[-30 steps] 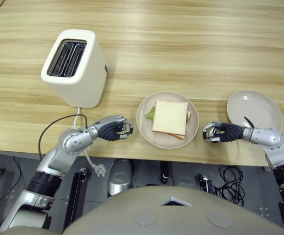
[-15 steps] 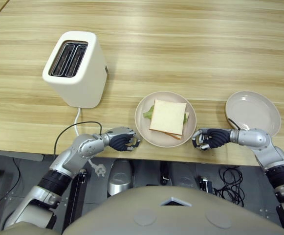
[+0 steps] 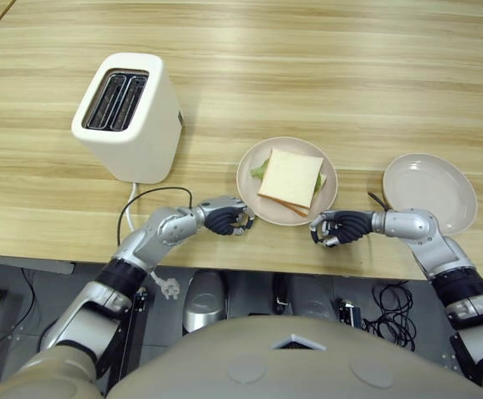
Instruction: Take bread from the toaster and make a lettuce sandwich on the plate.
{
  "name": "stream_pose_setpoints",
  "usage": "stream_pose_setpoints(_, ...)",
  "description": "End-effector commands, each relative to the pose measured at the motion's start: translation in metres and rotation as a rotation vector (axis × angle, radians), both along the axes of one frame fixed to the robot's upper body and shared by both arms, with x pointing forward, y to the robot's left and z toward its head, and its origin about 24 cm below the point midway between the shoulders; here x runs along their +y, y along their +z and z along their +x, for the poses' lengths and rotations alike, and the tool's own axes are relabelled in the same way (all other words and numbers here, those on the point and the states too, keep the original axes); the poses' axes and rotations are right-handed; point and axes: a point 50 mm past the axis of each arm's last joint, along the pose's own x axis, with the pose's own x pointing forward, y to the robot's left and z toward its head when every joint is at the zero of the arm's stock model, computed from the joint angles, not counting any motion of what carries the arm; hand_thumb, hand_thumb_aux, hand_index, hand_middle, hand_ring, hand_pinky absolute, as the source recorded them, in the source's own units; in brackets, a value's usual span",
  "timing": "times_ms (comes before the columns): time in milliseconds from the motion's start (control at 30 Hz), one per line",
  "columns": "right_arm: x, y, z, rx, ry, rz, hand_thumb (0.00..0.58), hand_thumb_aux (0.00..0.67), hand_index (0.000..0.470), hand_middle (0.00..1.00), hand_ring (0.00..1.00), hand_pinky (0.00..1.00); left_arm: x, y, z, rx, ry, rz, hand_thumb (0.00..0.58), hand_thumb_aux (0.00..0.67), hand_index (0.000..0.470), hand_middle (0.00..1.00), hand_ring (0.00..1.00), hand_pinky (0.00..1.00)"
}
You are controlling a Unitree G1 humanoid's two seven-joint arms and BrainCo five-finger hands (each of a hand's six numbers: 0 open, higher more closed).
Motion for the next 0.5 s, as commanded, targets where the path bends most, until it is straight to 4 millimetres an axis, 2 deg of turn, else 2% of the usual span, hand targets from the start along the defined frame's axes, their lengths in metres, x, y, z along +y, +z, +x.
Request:
stream_pose_setpoints(33, -0.001, -0.009, 0.011, 0.025, -0.028, -0.037, 0.580, 0.670, 0.460, 1.00, 1.00, 1.00, 0.001, -0.006, 0.014, 0.013, 0.038, 0.008, 0.580, 0.670, 0.460, 1.00, 1.00, 1.00)
stream_pose_setpoints(167, -0.002, -0.008, 0.036, -0.003, -0.076, -0.060, 0.580, 0.670, 0.460, 1.00, 1.00, 1.00, -0.005, -0.008, 0.039, 0.007, 0.104, 0.003, 0.580, 0.670, 0.460, 1.00, 1.00, 1.00)
stream_pose_setpoints(333, -0.001, -0.014, 0.056, -0.010, -0.142, -0.103, 0.580, 0.670, 0.460, 1.00, 1.00, 1.00, -0.012, -0.007, 0.067, -0.014, 0.202, 0.039, 0.580, 0.670, 0.460, 1.00, 1.00, 1.00)
stream_pose_setpoints(500, 0.005, -0.013, 0.072, -0.057, -0.222, -0.115, 0.580, 0.670, 0.460, 1.00, 1.00, 1.00, -0.019, -0.003, 0.083, -0.046, 0.311, 0.017, 0.580, 0.670, 0.460, 1.00, 1.00, 1.00)
